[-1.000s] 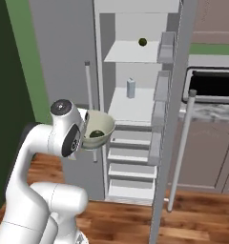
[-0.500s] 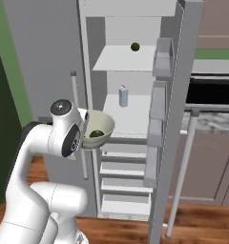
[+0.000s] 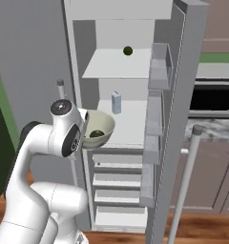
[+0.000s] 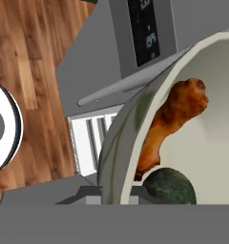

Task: Pick the chicken drumstick and squash from their plates and place them in the bowl. Then put the bowl in the fridge.

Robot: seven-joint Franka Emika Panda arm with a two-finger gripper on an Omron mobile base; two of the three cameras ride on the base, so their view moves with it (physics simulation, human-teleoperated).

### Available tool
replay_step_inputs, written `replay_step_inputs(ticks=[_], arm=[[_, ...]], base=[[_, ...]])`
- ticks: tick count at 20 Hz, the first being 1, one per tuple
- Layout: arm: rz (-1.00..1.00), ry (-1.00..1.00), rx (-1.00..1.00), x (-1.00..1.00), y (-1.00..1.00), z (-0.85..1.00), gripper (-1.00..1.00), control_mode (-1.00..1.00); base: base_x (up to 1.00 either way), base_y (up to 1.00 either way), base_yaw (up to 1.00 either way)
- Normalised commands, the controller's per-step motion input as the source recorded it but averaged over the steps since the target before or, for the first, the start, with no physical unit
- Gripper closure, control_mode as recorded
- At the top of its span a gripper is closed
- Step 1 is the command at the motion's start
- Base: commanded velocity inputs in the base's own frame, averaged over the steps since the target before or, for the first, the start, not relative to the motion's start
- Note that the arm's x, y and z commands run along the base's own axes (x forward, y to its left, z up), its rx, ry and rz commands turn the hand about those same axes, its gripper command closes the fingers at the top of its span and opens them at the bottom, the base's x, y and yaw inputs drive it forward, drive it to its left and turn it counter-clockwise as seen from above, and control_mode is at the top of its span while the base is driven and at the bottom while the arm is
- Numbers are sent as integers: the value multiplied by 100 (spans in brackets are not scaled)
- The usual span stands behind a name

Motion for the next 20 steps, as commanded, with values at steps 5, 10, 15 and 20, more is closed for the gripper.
replay_step_inputs(ticks=[5,10,15,20], arm=[[0,0,0,0,0,0,100,100],[0,0,0,0,0,0,100,100],[0,0,0,0,0,0,100,100],[0,0,0,0,0,0,100,100]], base=[[37,-20,0],[1,-2,0],[0,0,0],[0,0,0]])
